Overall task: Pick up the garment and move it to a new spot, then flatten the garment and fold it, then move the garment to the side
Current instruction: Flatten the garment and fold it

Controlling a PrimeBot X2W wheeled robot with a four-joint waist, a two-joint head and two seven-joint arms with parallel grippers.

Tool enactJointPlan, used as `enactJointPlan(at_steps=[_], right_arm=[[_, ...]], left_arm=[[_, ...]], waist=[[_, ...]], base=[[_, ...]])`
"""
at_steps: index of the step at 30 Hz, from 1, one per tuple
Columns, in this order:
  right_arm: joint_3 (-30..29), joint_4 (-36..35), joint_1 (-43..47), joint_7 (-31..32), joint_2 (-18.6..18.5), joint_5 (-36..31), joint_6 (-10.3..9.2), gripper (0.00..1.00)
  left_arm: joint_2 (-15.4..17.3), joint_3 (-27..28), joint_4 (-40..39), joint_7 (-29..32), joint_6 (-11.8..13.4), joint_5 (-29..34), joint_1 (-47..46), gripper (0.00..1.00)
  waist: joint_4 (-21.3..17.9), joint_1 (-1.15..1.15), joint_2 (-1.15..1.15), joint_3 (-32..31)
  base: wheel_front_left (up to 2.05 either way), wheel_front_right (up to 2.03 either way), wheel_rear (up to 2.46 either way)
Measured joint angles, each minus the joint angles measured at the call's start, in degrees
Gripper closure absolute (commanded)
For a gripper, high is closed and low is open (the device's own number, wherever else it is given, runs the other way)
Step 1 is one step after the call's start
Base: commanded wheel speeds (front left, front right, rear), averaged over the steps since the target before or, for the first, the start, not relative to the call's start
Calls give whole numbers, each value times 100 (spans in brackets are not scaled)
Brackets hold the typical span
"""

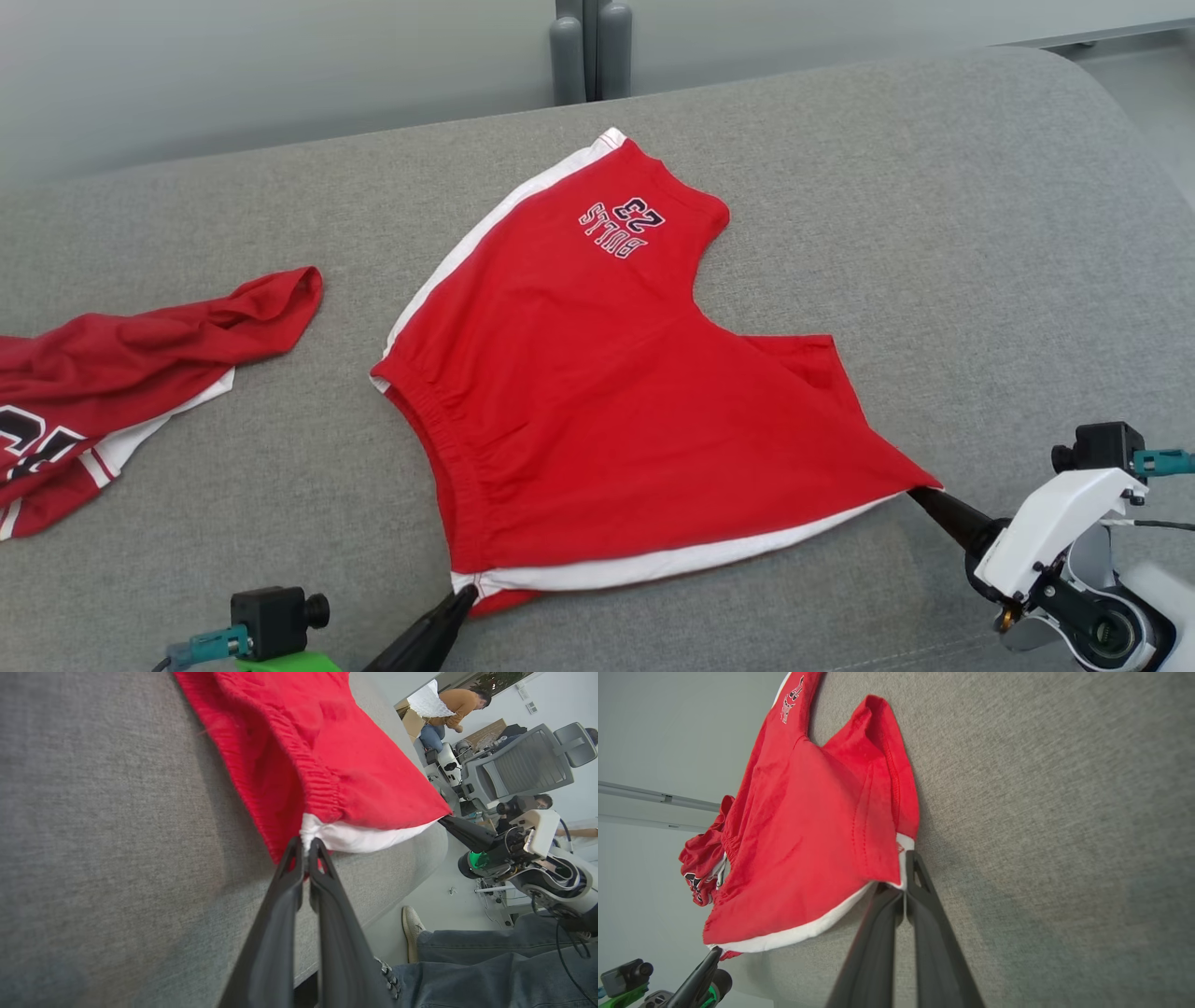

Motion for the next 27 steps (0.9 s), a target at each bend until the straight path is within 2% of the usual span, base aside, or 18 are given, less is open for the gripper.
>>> enactJointPlan(at_steps=[4, 5, 6, 7, 9, 10, 11, 12, 14, 17, 27], right_arm=[[108, 31, -3, -21, 26, -137, -44, 100], [152, 54, -10, -32, 49, -244, -56, 89], [204, 102, -23, -82, 75, -387, -132, 84], [264, 159, -41, -113, 82, -539, -200, 80], [328, 255, -46, -225, 93, -787, -254, 58], [363, 291, -52, -272, 102, -904, -296, 40], [393, 313, -65, -319, 124, -995, -305, 13], [449, 327, -81, -385, 141, -1100, -350, 0], [557, 405, -147, -468, 152, -1386, -405, 0], [644, 498, -171, -603, 166, -1593, -493, 0], [739, 703, -157, -1115, 96, -2183, -647, 0]], left_arm=[[-9, -30, 54, 38, 0, -1, 0, 100], [-2, -41, 107, 45, 0, 0, 1, 96], [2, -46, 156, 45, 0, 7, 1, 88], [2, -40, 187, 44, 0, 3, 2, 85], [-2, -66, 281, 55, 0, 5, 1, 68], [-5, -97, 324, 57, 0, 5, 1, 62], [-9, -125, 348, 104, 0, 5, 1, 60], [-13, -154, 361, 140, 0, 5, 1, 56], [-44, -166, 408, 153, 0, 5, -1, 49], [-53, -189, 559, 177, 23, 118, -9, 0], [-215, -186, 847, 31, 143, 202, 9, 0]], waist=[[-17, 0, 0, 16], [-31, 0, 0, 18], [-47, 0, 0, 18], [-62, 0, 0, 18], [-86, 0, 0, 7], [-89, 0, 0, -7], [-90, 0, 0, -24], [-89, 0, 0, -39], [-82, 0, 0, -71], [-65, 0, 0, -132], [0, 0, 0, -437]], base=[[0, 0, 0], [0, 0, 0], [0, 0, 0], [0, 0, 0], [0, 0, 0], [0, 0, 0], [0, 0, 0], [0, 0, 0], [0, 0, 0], [0, 0, 0], [0, 0, 0]])
